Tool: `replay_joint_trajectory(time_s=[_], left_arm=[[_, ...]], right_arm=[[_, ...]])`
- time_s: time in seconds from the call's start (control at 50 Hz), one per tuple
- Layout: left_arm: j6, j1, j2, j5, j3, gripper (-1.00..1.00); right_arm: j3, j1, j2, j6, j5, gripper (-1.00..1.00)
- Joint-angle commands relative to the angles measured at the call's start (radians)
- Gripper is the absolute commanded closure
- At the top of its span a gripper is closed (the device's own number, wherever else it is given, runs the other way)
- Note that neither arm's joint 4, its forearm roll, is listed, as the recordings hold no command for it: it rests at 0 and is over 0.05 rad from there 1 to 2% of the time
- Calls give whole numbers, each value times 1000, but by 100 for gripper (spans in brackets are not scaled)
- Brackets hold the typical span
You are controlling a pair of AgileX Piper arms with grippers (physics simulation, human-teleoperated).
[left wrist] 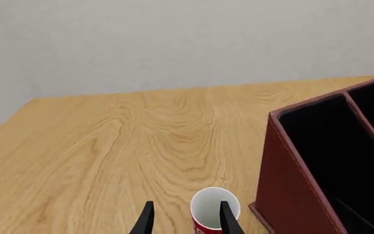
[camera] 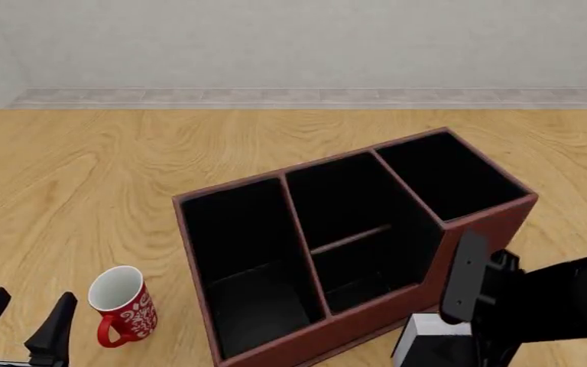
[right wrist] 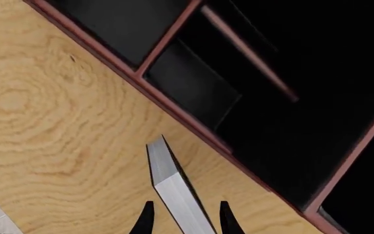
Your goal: Pick up the book and place it in the right compartment of the caddy.
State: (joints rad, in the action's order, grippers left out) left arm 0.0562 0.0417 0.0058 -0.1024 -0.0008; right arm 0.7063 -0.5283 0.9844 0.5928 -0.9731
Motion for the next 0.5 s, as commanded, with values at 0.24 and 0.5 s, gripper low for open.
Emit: replay_joint_trajectory(time_s=[0.24, 0.5], left_arm=[[4, -4, 0, -3, 0, -100], [3, -3, 0, -6, 0, -100]], right_arm=[[-61, -16, 18, -43, 44, -100], [-78, -39, 39, -69, 72, -100]])
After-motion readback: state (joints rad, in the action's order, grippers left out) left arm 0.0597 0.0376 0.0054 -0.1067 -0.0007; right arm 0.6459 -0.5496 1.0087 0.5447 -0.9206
